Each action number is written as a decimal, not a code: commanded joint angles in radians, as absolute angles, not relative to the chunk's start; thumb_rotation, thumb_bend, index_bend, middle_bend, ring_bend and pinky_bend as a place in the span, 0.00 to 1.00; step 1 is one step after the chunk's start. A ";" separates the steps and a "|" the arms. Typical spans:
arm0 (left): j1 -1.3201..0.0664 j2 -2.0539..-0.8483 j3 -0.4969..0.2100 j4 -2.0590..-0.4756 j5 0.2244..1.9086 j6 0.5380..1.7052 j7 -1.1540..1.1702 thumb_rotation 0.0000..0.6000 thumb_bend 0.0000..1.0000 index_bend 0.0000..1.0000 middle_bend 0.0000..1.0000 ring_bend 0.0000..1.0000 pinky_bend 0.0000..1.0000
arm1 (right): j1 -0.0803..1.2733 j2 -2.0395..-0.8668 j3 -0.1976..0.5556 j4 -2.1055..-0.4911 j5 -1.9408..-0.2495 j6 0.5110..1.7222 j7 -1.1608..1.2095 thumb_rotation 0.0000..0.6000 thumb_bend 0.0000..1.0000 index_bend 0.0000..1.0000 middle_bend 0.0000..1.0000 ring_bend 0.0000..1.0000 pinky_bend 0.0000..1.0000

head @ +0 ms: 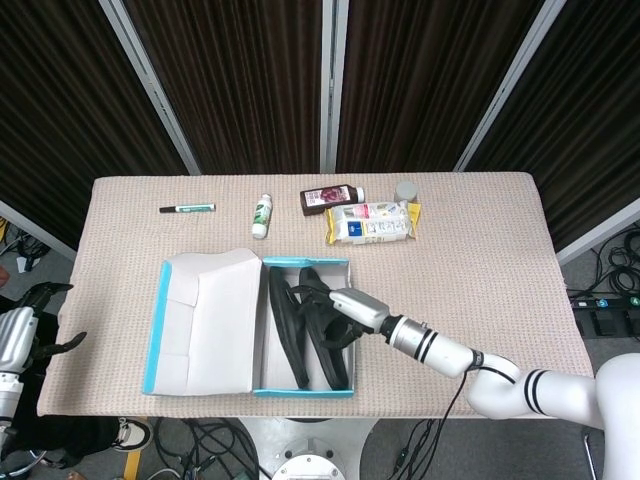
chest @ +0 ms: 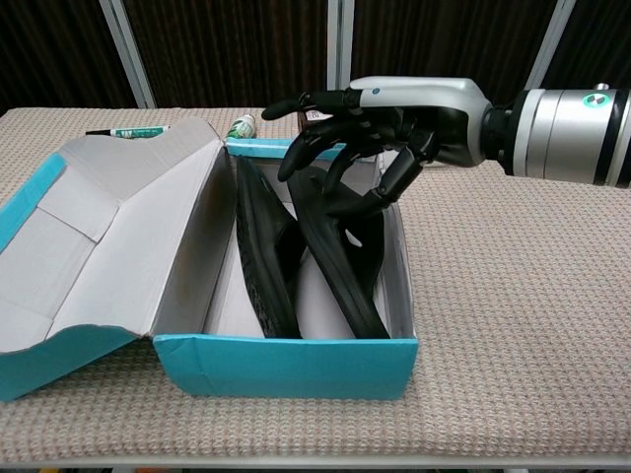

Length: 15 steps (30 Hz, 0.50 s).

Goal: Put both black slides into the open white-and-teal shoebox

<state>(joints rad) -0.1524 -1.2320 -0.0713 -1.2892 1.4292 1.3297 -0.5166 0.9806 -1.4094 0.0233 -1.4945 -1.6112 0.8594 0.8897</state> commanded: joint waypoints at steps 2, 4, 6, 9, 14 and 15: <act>-0.154 -1.231 -0.071 -1.295 1.430 1.330 -0.511 1.00 0.17 0.24 0.22 0.13 0.23 | 0.977 -1.384 0.022 -1.534 -1.615 0.862 0.884 1.00 0.16 0.07 0.28 0.17 0.32; -0.154 -1.230 -0.071 -1.298 1.430 1.329 -0.508 1.00 0.17 0.24 0.22 0.13 0.23 | 0.977 -1.380 0.015 -1.542 -1.619 0.855 0.879 1.00 0.16 0.07 0.28 0.17 0.32; -0.155 -1.230 -0.072 -1.300 1.430 1.329 -0.505 1.00 0.17 0.24 0.22 0.13 0.23 | 0.977 -1.380 0.010 -1.548 -1.623 0.853 0.877 1.00 0.16 0.07 0.28 0.17 0.32; -0.156 -1.229 -0.073 -1.303 1.428 1.327 -0.503 1.00 0.17 0.24 0.22 0.13 0.23 | 0.976 -1.382 0.008 -1.551 -1.628 0.856 0.875 1.00 0.16 0.07 0.28 0.17 0.32; -0.157 -1.226 -0.074 -1.307 1.427 1.326 -0.499 1.00 0.17 0.24 0.22 0.13 0.22 | 0.967 -1.368 0.022 -1.564 -1.632 0.891 0.862 1.00 0.16 0.07 0.28 0.17 0.32; -0.157 -1.226 -0.074 -1.308 1.427 1.327 -0.499 1.00 0.17 0.24 0.22 0.13 0.23 | 0.965 -1.363 0.023 -1.569 -1.631 0.893 0.863 1.00 0.16 0.07 0.28 0.17 0.32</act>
<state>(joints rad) -0.1570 -1.2257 -0.0738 -1.3080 1.4269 1.3267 -0.4986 0.9684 -1.3692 0.0195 -1.5632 -1.6304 0.8889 0.8643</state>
